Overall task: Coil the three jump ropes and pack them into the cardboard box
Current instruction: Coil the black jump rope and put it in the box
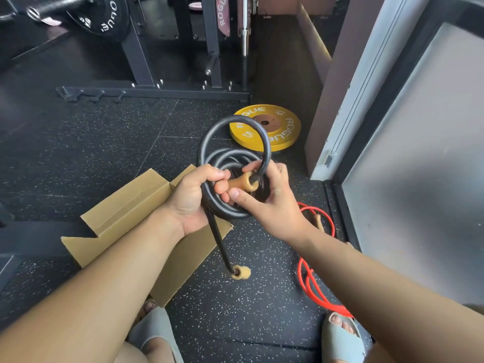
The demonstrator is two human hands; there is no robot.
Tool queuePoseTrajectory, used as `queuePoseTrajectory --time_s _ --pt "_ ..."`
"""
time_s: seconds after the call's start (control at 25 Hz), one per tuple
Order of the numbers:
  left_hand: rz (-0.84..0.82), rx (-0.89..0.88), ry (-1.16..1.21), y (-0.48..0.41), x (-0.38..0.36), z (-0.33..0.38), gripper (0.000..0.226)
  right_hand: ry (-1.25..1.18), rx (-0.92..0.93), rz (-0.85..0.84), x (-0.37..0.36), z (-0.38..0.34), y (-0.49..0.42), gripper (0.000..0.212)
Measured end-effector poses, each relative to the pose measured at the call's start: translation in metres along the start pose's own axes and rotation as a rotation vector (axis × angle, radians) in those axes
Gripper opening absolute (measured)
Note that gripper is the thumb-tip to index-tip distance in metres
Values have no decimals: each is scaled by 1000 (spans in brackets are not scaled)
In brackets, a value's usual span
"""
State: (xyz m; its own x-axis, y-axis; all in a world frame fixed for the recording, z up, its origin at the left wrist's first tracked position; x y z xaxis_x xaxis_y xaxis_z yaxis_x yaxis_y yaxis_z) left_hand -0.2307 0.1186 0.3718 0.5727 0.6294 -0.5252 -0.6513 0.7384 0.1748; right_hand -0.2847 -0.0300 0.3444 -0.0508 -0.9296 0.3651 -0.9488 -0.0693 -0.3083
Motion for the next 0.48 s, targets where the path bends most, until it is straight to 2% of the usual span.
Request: queuePoseTrajectory --time_s 0.08,0.16,0.2,0.32,0.36,0.48 --pt "-17 -6 3 -1 -1 2 8 -145 7 40 -4 3 4 42" --pt "-49 9 9 -1 -1 2 9 -311 -65 92 -3 12 5 50" --pt "-73 21 15 -1 -1 2 9 -411 -111 59 -3 14 2 55" --pt "-169 66 10 0 -1 -1 18 -747 -178 -209 -8 23 -8 84" --pt "-198 78 15 0 -1 -3 24 -763 -198 -279 -9 25 -9 87" --pt "-296 96 57 2 1 -6 41 -747 -259 -326 -8 32 -13 90"
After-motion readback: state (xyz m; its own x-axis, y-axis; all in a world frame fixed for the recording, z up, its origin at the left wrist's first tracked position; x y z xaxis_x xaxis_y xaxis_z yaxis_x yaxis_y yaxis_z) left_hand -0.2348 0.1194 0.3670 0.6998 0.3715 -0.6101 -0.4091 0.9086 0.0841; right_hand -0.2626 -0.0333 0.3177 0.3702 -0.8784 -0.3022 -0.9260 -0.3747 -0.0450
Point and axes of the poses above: each hand's wrist, its own y-axis away from the middle knuckle, its own x-axis out of the back of the hand, z = x × y, the point moved 3 cm from there along -y, towards the middle knuckle, and after that the axes turned 14 degrees about -z, right-handed, at the moved point
